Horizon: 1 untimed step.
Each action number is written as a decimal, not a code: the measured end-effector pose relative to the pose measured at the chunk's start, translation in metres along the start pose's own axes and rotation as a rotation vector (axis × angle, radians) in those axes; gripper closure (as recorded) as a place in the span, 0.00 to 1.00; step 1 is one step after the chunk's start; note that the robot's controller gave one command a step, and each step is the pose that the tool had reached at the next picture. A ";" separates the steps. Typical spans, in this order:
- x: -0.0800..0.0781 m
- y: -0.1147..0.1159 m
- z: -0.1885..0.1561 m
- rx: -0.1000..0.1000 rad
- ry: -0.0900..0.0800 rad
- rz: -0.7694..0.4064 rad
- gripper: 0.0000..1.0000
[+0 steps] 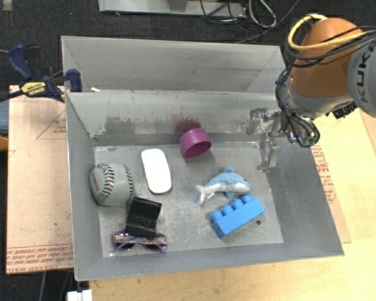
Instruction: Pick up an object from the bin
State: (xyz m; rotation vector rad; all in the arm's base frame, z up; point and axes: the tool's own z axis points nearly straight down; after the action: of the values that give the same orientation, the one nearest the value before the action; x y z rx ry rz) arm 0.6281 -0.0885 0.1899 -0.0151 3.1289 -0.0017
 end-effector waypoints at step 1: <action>-0.002 0.003 0.023 0.000 -0.010 -0.014 0.00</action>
Offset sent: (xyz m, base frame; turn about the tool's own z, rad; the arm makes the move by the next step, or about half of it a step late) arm -0.0677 0.0452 0.0613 0.0513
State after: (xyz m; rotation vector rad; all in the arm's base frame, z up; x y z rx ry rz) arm 0.6306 -0.0857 0.1670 -0.0366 3.1185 -0.0020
